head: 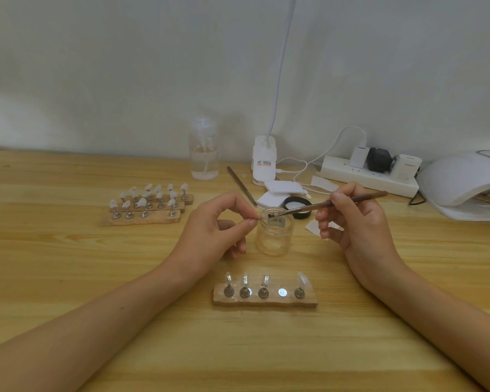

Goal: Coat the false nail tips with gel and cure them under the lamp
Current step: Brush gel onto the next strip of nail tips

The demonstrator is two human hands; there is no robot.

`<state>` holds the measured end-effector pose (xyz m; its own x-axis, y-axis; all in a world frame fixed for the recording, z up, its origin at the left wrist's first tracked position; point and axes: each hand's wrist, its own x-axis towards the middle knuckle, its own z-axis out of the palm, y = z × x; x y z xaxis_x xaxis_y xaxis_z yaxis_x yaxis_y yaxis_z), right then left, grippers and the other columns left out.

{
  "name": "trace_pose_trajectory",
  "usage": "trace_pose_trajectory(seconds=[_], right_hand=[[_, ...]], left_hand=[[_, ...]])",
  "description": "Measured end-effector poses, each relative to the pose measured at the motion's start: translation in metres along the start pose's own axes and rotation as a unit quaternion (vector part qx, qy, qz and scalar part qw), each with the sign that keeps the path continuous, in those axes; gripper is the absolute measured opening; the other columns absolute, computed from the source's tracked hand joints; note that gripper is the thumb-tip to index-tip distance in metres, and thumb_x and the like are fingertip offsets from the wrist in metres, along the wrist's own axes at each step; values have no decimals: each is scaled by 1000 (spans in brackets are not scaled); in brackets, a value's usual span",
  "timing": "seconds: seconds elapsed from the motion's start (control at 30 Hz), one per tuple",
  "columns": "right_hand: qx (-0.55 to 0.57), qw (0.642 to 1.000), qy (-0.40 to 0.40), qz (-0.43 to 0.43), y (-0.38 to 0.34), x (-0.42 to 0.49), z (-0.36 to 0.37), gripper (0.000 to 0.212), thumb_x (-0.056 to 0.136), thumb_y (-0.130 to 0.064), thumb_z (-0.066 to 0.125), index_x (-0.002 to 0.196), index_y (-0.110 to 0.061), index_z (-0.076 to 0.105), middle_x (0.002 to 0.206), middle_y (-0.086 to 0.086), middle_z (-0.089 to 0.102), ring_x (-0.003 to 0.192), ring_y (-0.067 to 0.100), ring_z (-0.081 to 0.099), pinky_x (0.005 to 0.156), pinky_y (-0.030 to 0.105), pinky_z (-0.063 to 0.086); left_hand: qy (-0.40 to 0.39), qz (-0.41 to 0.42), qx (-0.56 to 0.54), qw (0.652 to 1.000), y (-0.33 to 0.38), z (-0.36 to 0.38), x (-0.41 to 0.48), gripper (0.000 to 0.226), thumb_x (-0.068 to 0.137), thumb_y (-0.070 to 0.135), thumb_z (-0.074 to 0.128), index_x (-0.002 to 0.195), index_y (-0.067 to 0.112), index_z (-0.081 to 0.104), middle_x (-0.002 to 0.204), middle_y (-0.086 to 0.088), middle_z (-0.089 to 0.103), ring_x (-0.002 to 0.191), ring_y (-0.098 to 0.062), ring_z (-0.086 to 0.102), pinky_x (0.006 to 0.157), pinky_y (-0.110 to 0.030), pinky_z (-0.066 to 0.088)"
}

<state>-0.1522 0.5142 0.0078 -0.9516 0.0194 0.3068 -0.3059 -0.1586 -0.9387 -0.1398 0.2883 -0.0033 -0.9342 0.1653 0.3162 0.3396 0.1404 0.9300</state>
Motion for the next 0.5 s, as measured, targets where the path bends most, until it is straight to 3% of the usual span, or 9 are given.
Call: trace_pose_trajectory(seconds=[0.17,0.33,0.5], right_hand=[[7,999,-45,-17,-2,-1,3,14,90,-27,56,84,-15,54,69,3,66,61,14,61,50,22,49],[6,1000,0,2,-1,0,0,17,100,-14,50,83,-14,53,66,3,64,59,14,60,49,22,49],[6,999,-38,-10,-3,-1,3,13,90,-26,56,84,-15,53,68,3,65,61,15,61,49,22,49]], left_hand=[[-2,2,1,1000,0,0,0,4,91,5,66,89,8,64,55,6,61,49,-10,58,48,-22,47],[2,2,5,1000,-1,0,0,4,90,6,68,88,9,66,54,6,61,50,-9,58,48,-21,47],[3,-3,3,1000,0,0,0,5,89,6,69,87,10,65,53,4,61,49,-9,58,49,-21,48]])
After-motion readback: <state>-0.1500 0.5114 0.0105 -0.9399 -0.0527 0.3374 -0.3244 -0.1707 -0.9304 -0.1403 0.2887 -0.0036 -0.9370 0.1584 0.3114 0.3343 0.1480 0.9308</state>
